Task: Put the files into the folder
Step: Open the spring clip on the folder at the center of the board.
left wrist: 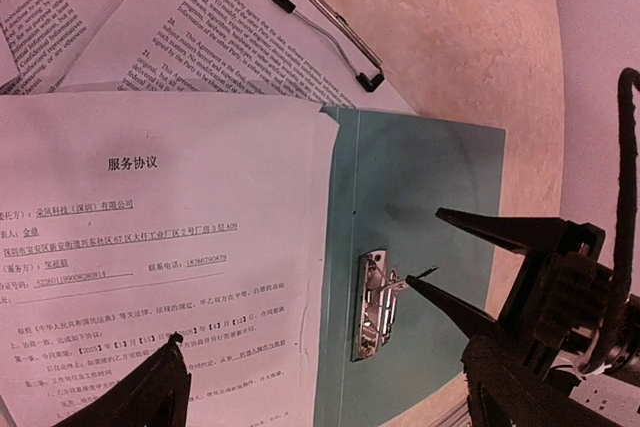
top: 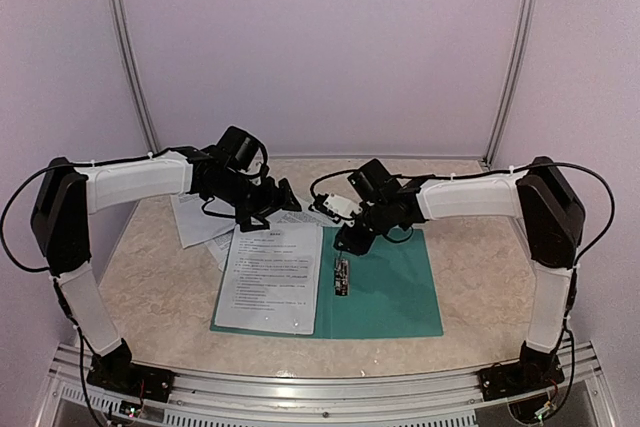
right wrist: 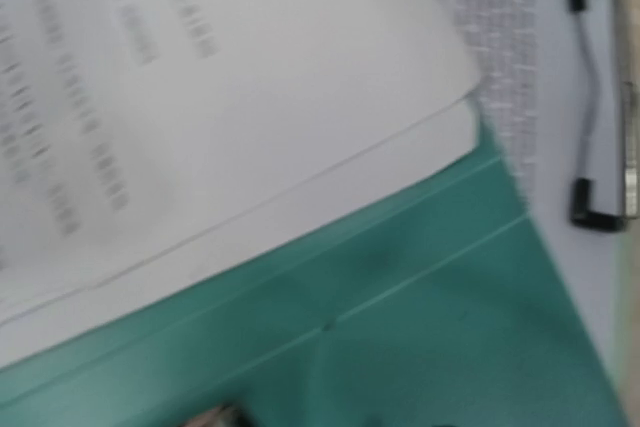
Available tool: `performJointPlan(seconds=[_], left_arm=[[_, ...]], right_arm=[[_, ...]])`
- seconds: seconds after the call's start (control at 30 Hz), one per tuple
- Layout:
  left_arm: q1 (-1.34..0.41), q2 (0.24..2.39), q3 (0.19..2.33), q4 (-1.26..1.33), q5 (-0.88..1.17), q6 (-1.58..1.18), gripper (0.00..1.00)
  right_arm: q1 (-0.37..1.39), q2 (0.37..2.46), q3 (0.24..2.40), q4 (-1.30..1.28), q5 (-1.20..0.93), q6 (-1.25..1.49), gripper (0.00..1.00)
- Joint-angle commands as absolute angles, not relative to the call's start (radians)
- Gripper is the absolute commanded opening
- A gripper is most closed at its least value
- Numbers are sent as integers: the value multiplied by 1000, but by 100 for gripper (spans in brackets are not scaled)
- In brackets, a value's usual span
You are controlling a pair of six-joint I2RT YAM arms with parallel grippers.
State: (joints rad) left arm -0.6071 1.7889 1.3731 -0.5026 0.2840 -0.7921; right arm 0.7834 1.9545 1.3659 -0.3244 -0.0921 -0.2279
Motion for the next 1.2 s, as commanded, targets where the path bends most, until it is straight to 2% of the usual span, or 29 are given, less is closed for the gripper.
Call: performJointPlan(seconds=[0.0,0.13,0.4,0.63,0.8,1.17], left_arm=[[-601,1768,1352,-506,283,-760,92],[-601,1761,1336,-503,282,-761,92],[-602,1769,1314,-526,255,-739,93],[-604,1710,1249,-586,103,-729,94],[-597,1714,1245,-675,-30,-720,94],[-480,1820,1276,-659,-56,-616,94]], right_arm=[[741,2003,1415,-314,-82,-226,47],[724,2030,1453,-307,-91,-209,51],[713,1965,1465,-275,-118,-132,67],[684,1817,1192,-197,-20,56,65],[682,1716,984,-133,-41,133,64],[682,1625,850,-105,-71,179,63]])
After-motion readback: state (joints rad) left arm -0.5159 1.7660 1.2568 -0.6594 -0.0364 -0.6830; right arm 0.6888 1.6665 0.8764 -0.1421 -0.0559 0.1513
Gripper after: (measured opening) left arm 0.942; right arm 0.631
